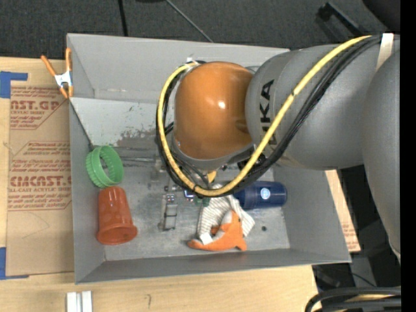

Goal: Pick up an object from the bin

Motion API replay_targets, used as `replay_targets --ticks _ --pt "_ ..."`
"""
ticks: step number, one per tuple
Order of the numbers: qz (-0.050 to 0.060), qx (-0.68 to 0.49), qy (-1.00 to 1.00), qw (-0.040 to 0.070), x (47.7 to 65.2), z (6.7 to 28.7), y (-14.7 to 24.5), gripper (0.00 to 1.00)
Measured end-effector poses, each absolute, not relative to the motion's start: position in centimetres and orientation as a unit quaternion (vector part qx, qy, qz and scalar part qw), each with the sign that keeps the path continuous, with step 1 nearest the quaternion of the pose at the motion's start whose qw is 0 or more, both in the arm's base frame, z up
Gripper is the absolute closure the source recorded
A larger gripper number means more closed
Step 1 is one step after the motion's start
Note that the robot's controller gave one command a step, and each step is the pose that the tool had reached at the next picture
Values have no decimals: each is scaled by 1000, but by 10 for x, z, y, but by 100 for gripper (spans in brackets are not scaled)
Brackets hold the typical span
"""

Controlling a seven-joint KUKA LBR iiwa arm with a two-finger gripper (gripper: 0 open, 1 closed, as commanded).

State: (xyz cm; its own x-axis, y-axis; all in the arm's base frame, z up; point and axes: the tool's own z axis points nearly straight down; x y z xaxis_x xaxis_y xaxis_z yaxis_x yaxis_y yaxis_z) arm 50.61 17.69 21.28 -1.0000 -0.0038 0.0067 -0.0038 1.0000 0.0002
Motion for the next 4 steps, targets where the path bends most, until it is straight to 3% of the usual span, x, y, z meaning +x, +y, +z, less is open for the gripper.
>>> replay_targets --ticks 1,2,3,4 --pt "-1 1 -1000 0 508 217 176 0" --pt "0 -4 -1000 3 516 261 171 0" --pt "-3 1 -1000 -9 529 258 130 0" --pt "2 3 -1000 -2 529 201 109 0"
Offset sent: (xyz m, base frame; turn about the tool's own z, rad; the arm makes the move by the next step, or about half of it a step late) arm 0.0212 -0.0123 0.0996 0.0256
